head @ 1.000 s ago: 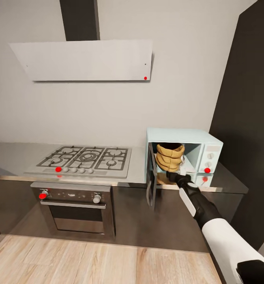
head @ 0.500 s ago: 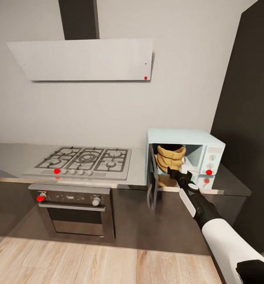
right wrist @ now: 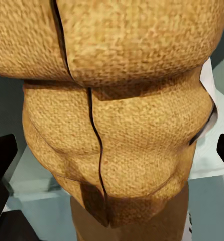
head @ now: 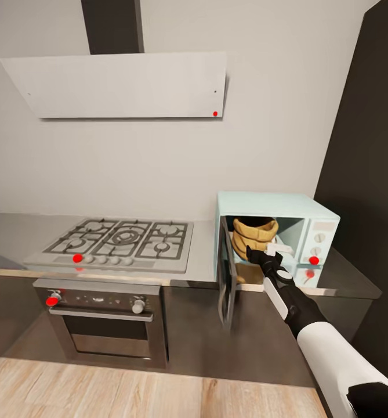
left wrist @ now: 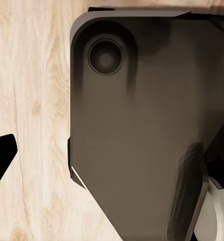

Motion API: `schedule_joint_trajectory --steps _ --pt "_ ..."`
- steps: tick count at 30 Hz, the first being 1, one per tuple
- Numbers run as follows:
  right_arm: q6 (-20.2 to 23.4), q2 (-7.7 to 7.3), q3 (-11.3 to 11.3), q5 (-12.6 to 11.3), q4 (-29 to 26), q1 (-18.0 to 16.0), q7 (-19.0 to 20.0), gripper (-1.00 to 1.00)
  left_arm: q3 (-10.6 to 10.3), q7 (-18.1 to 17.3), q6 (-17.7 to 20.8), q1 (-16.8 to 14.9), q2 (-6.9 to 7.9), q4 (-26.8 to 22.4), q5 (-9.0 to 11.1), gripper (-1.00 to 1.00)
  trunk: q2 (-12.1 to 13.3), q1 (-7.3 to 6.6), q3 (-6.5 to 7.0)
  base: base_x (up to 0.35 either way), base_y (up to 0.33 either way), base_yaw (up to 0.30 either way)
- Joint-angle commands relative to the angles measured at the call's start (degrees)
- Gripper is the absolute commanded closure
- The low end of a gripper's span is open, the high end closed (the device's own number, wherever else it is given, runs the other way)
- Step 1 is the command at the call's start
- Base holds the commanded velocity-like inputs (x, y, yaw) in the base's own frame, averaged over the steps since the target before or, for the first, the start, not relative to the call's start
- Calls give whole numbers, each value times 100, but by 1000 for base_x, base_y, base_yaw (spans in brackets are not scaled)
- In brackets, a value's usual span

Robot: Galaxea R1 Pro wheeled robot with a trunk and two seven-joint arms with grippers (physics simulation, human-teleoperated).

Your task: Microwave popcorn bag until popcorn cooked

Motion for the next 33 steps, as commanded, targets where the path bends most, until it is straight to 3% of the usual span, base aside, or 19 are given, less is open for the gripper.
schedule_joint_trajectory --steps 1,33 --pt "26 -10 38 -39 -9 -3 -61 -100 10 1 -11 -1 -3 -2 25 -100 -3 1 -6 115 0 0" --pt "18 -18 5 -23 143 -3 -104 -100 10 1 -6 -1 0 -2 25 -100 -3 1 -6 97 0 0"
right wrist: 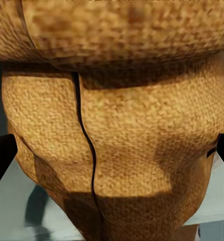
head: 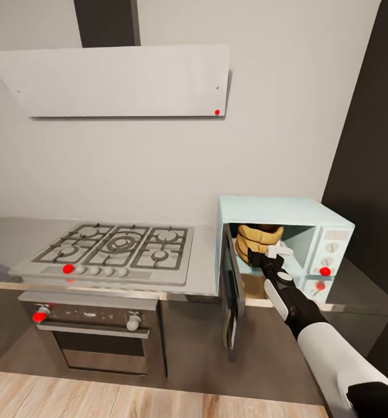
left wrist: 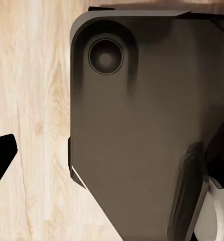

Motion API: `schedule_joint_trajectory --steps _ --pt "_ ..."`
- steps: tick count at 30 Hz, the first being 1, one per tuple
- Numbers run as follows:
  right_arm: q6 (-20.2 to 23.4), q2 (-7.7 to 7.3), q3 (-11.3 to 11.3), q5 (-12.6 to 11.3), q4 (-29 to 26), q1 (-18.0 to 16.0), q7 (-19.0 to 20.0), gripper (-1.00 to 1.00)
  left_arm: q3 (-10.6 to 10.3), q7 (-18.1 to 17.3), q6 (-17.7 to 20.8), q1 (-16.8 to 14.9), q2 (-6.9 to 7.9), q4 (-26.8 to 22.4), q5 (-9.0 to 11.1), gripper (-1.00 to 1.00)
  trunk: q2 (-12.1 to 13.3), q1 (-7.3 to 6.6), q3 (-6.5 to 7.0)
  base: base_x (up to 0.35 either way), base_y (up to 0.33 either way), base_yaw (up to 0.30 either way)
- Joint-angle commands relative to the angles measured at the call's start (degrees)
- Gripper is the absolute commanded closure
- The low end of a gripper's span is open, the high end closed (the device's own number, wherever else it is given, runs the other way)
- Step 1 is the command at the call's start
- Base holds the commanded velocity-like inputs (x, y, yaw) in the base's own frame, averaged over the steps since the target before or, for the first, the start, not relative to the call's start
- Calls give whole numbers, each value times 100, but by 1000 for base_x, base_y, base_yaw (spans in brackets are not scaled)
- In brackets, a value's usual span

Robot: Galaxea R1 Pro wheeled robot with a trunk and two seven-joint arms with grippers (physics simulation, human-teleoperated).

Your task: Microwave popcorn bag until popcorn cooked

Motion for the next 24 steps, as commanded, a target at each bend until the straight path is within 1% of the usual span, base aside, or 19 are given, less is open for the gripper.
schedule_joint_trajectory --steps 1,4,8,24 --pt "27 -10 41 -40 -12 -3 -55 -100 10 1 -13 -1 -1 -2 23 -100 -4 1 -6 82 0 0" --pt "27 -13 41 -40 -12 -3 -55 -100 10 -2 -13 -1 -2 -2 23 -100 -4 1 -6 82 0 0" --pt "27 -59 41 -40 -12 -3 -55 -100 10 -1 -12 -1 -1 -2 25 -100 -4 1 -6 82 0 0" --pt "27 -62 47 -40 -12 -3 -56 -100 10 0 -4 -1 -7 -2 25 -100 -4 1 -6 82 0 0"
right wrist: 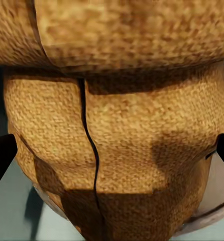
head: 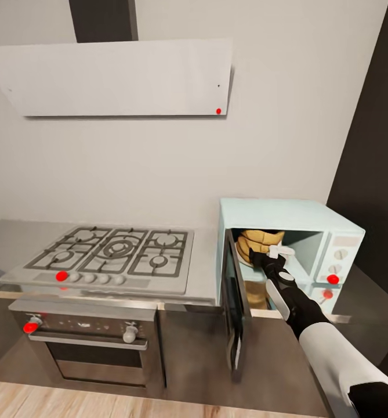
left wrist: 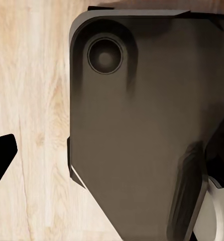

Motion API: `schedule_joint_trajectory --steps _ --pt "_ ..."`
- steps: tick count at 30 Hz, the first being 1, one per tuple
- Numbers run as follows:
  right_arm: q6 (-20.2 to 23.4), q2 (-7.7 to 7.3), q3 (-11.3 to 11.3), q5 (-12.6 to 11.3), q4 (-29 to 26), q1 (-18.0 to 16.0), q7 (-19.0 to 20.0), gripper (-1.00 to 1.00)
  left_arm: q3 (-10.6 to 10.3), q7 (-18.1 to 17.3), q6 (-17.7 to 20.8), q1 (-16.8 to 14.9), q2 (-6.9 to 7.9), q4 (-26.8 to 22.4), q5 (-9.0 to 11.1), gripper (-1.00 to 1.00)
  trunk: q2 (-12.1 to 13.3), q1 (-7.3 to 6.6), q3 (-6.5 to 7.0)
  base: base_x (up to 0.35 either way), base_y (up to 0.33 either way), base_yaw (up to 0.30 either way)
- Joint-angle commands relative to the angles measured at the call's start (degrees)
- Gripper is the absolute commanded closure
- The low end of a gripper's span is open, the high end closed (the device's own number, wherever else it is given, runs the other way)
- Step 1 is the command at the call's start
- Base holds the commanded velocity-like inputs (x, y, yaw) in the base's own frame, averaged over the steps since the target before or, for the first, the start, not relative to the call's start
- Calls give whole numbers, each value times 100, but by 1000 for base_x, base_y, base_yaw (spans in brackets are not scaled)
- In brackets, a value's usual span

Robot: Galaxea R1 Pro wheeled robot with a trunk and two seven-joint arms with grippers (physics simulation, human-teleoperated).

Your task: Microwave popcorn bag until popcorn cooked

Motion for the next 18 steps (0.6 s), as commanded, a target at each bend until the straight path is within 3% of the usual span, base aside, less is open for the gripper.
schedule_joint_trajectory --steps 1,8,10,13,18 --pt "27 -10 42 -40 -12 -3 -55 -100 10 -1 -13 -1 -2 -2 25 -100 -4 1 -6 82 0 0" --pt "57 -11 47 -22 -12 -3 -18 -100 10 -3 -18 -1 4 -2 21 -100 -4 1 -6 32 0 0" --pt "60 -10 52 145 -12 -3 -30 -100 13 1 -55 -1 2 -2 23 -100 -4 1 -6 -56 0 0" --pt "93 -10 53 367 -12 -3 -31 -100 17 6 -71 -1 -3 -5 25 -100 -4 1 -6 -264 0 0" --pt "114 -10 45 423 -12 -3 -28 -100 18 32 -75 -1 -5 -2 22 -100 -4 1 -6 -336 0 0"
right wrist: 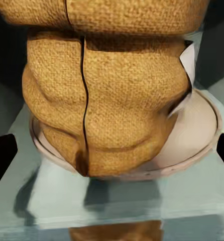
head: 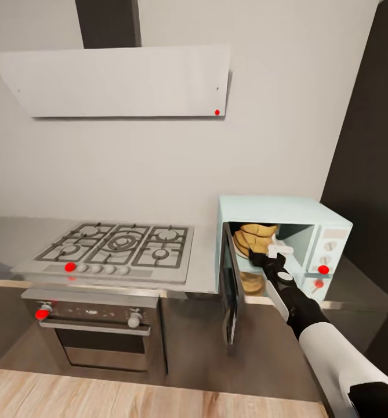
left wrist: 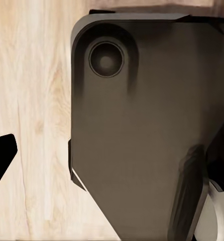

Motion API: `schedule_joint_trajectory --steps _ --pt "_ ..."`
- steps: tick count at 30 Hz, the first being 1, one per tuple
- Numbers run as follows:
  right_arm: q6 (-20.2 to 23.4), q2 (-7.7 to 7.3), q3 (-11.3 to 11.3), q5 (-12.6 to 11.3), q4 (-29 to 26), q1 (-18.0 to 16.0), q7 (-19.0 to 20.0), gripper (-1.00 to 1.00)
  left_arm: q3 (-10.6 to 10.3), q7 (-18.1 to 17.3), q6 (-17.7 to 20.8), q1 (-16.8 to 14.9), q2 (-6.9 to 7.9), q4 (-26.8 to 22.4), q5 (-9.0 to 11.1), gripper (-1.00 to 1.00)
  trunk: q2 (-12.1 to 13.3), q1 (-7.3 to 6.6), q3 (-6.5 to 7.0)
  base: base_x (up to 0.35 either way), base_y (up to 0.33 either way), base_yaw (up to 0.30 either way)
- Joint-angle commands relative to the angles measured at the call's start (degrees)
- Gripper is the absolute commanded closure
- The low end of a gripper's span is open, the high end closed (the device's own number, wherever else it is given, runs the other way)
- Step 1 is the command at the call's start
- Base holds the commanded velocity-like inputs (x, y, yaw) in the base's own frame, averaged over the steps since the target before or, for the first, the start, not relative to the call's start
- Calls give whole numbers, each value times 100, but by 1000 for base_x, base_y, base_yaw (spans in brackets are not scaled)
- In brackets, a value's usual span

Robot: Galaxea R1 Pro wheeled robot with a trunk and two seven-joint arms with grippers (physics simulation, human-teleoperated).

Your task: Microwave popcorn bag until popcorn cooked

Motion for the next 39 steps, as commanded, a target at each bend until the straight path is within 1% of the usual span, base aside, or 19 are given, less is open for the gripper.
schedule_joint_trajectory --steps 1,15,20,21,22,23,25,26,28,29,30,33,36,38,39 --pt "29 -10 43 -43 -11 -3 -55 -100 10 6 -14 -1 -1 -1 26 -100 -5 -3 -6 -345 0 0" --pt "84 -10 47 -45 -11 -3 -60 -100 2 8 -5 -1 -2 -1 27 -100 -5 -3 -6 -346 0 0" --pt "102 -16 51 -50 150 -3 -56 -100 1 8 2 -1 -2 -1 27 -100 -5 -3 -6 -346 0 0" --pt "139 -47 51 -50 158 -3 -56 -100 1 8 0 -1 -2 -1 27 -100 -5 -3 -6 -346 0 0" --pt "220 -112 51 -50 164 -3 -56 -100 1 12 -2 -1 0 -1 27 -100 -5 -3 -6 -346 0 0" --pt "400 -232 56 -46 162 -3 -51 -100 1 11 -4 -1 1 -1 27 -100 -5 -3 -6 -346 0 0" --pt "781 -360 55 -50 169 -3 -48 -100 3 14 -5 -1 4 -1 27 -100 -5 -3 -6 -346 0 0" --pt "948 -395 53 -53 211 3 -47 -100 7 16 -5 -1 3 -1 27 -100 -5 -3 -6 -346 0 0" --pt "1083 -420 52 -51 286 52 -52 -100 9 17 -5 -1 0 -1 27 -100 -5 -3 -6 -346 0 0" --pt "1144 -502 49 -51 501 303 -54 -100 7 17 -5 -1 -1 -1 27 -100 -5 -3 -6 -346 0 0" --pt "1135 -553 50 -50 627 436 -51 -100 7 17 -5 -1 -1 -1 27 -100 -5 -3 -6 -346 0 0" --pt "1104 -624 51 -59 1214 693 -40 -100 8 17 -5 -1 1 -1 27 -100 -5 -3 -6 -346 0 0" --pt "1069 -627 58 -48 2488 781 -29 -100 10 17 -12 -1 3 -1 27 -100 -5 -3 -6 -346 0 0" --pt "897 -585 63 -48 3196 792 -16 -100 10 14 -13 -1 0 -1 27 -100 -5 -3 -6 -346 0 0" --pt "705 -550 66 -45 3679 794 -6 -100 10 12 -14 -1 0 -1 27 -100 -5 -3 -6 -346 0 0"
